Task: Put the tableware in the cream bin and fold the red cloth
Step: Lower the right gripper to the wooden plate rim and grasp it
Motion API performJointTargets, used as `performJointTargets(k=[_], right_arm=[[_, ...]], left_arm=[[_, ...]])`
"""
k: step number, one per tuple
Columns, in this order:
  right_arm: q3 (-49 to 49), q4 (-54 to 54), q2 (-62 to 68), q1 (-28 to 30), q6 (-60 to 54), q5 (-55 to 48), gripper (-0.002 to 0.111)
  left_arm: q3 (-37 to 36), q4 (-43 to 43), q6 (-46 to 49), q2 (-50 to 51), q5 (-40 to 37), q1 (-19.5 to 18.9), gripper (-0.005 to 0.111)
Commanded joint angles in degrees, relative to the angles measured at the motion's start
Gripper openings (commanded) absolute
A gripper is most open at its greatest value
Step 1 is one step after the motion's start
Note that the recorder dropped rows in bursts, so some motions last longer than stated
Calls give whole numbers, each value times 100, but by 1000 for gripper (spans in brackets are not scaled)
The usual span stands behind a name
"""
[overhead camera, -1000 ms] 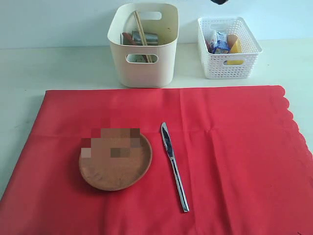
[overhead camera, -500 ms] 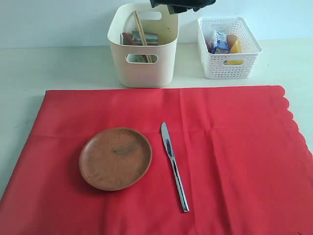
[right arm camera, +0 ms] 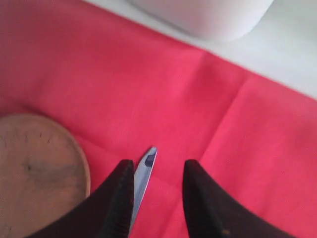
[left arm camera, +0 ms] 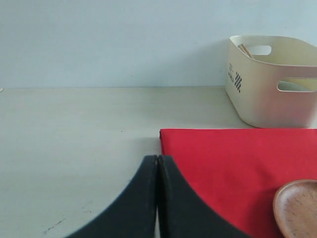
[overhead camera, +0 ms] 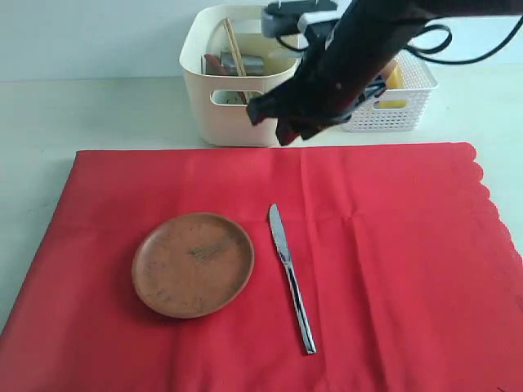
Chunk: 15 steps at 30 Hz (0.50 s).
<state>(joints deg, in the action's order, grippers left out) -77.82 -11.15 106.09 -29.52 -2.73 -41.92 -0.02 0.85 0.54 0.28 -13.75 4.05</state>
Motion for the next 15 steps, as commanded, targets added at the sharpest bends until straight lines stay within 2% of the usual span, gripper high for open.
performJointTargets(k=[1, 7, 11, 15], right_arm=[[530, -73, -74, -403, -133, 173, 33], [984, -84, -52, -794, -100, 553, 33], [1075, -108, 42, -846, 132, 708, 33], [1075, -612, 282, -846, 187, 756, 33]], left_arm=[[2, -6, 8, -28, 13, -11, 1], [2, -6, 8, -28, 13, -11, 1], [2, -6, 8, -28, 13, -11, 1], [2, -6, 8, -28, 13, -11, 1]])
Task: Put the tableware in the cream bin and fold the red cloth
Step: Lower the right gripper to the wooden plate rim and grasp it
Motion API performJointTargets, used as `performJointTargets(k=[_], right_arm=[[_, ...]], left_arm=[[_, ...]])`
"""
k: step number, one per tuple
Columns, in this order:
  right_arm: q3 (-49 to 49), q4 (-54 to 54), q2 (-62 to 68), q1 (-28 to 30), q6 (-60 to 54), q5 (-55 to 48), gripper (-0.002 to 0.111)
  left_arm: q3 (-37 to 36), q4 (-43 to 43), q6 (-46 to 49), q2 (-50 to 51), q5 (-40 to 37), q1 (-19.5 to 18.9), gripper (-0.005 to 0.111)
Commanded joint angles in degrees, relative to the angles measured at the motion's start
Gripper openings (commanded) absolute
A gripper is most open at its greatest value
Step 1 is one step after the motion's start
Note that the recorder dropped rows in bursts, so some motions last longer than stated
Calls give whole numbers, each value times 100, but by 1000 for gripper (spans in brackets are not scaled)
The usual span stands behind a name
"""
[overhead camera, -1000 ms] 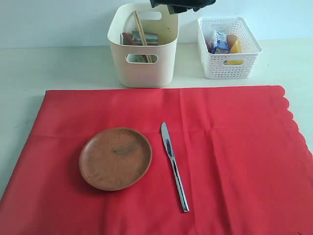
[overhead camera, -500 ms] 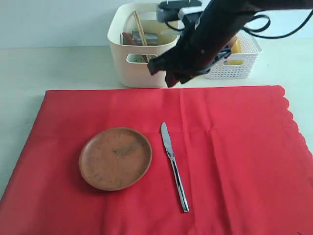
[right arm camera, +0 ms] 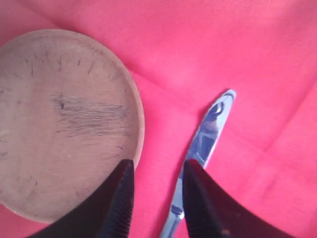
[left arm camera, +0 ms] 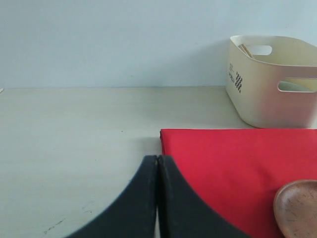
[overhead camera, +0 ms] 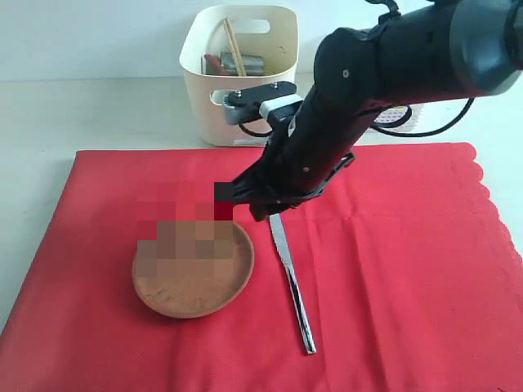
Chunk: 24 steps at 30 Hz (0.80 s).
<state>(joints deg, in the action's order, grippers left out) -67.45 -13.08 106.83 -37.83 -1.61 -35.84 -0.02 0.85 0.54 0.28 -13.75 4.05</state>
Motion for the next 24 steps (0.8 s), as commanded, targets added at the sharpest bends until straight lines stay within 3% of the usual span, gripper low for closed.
performJointTargets(k=[1, 12, 20, 24], right_arm=[[47, -560, 277, -15, 75, 163, 33], [47, -1136, 933, -15, 16, 358, 33], [47, -2340, 1005, -15, -1260, 461, 33], [47, -2446, 1005, -15, -1219, 680, 33]], left_arm=[[2, -6, 8, -28, 13, -11, 1], [2, -6, 8, -28, 13, -11, 1], [2, -6, 8, -28, 13, -11, 1], [2, -6, 8, -28, 13, -11, 1]])
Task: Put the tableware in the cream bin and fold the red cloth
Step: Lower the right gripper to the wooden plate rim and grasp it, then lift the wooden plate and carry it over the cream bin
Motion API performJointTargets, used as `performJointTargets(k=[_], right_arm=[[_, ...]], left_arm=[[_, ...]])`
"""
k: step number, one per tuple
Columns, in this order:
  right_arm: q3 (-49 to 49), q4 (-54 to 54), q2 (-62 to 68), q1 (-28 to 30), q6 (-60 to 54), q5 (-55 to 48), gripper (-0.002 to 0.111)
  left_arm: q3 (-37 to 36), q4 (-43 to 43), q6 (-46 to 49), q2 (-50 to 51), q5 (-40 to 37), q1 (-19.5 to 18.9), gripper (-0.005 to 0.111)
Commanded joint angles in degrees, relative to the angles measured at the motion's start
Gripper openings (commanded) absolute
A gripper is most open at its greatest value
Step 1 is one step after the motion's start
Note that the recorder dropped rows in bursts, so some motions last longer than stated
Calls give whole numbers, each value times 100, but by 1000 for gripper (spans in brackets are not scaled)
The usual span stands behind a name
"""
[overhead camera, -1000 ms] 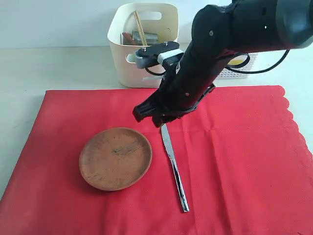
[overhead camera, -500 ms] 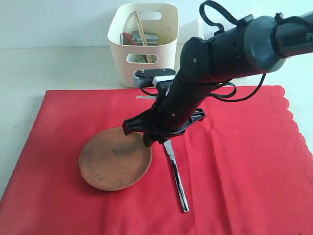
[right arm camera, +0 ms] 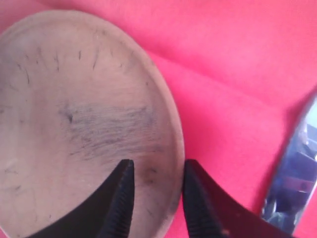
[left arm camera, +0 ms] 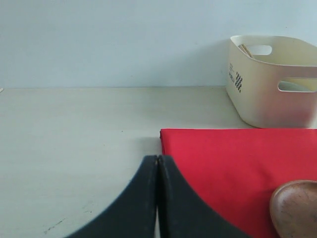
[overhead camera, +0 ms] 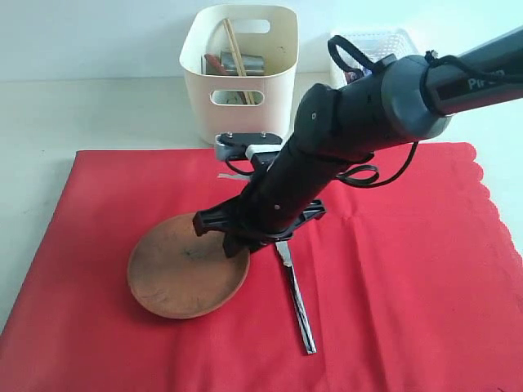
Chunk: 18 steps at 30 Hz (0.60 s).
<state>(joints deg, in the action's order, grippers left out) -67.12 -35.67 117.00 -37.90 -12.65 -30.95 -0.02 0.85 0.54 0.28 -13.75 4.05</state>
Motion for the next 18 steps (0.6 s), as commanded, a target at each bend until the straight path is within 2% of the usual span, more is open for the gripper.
performJointTargets(k=[1, 11, 14, 15, 18], right_arm=[[14, -264, -12, -7, -127, 190, 33], [14, -156, 256, -7, -117, 198, 32], [14, -185, 326, -7, -117, 71, 28], [14, -185, 314, -7, -117, 71, 26], [14, -185, 223, -7, -117, 71, 5]], left_arm=[[2, -6, 8, -28, 13, -11, 1], [2, -6, 8, -28, 13, -11, 1], [2, -6, 8, -28, 13, -11, 1], [2, -6, 8, -28, 13, -11, 1], [2, -6, 8, -28, 13, -11, 1]])
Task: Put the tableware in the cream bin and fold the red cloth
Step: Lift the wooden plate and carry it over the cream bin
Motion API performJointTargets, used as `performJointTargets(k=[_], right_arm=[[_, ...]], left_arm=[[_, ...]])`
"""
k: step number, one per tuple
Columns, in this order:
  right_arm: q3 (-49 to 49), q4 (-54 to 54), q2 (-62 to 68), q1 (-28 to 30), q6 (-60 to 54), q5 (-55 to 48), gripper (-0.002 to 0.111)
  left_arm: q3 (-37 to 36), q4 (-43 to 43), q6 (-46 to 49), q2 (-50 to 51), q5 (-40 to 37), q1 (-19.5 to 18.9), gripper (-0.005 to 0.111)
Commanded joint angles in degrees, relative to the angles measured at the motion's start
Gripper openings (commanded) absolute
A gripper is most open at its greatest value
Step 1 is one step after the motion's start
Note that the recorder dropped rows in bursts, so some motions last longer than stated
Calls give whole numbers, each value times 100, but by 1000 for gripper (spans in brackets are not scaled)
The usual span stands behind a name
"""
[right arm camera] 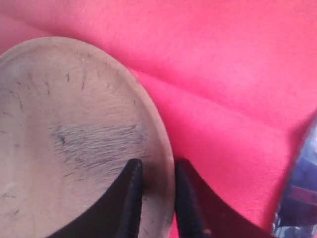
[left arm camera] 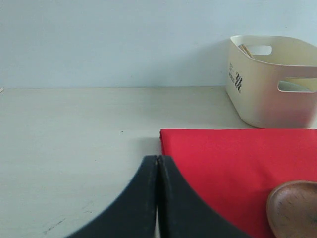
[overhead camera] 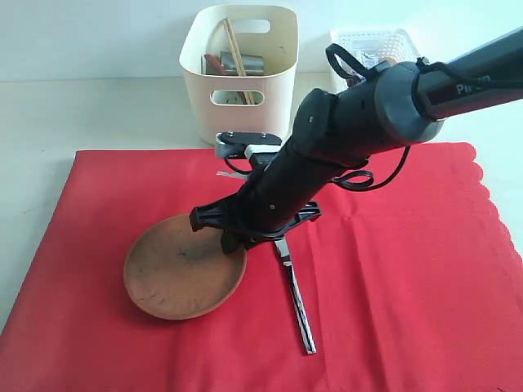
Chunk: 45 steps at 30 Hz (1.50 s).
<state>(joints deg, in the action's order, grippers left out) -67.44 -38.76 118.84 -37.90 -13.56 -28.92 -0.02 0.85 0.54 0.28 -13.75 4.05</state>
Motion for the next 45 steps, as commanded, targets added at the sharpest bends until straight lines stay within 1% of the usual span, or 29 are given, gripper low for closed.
performJointTargets(k=[1, 6, 14, 16, 23, 33, 40, 45], right_arm=[[46, 124, -36, -7, -26, -132, 0], [4, 81, -495, -7, -12, -116, 0], [-478, 81, -1128, 5, -36, -155, 0], [-621, 51, -1216, 82, -37, -180, 0], [-1123, -36, -1310, 584, -37, -435, 0], [-1603, -474, -1300, 1400, -191, -414, 0], [-1914, -678, -1289, 1875, -191, -109, 0], [-2092, -819, -1148, 2100, -191, 163, 0]], left_arm=[[2, -6, 8, -28, 13, -11, 1], [2, -6, 8, -28, 13, -11, 1], [2, -6, 8, -28, 13, -11, 1], [2, -6, 8, -28, 13, -11, 1], [2, -6, 8, -28, 13, -11, 1], [2, -6, 8, -28, 13, -11, 1], [2, -6, 8, -28, 13, -11, 1], [2, -6, 8, -28, 13, -11, 1]])
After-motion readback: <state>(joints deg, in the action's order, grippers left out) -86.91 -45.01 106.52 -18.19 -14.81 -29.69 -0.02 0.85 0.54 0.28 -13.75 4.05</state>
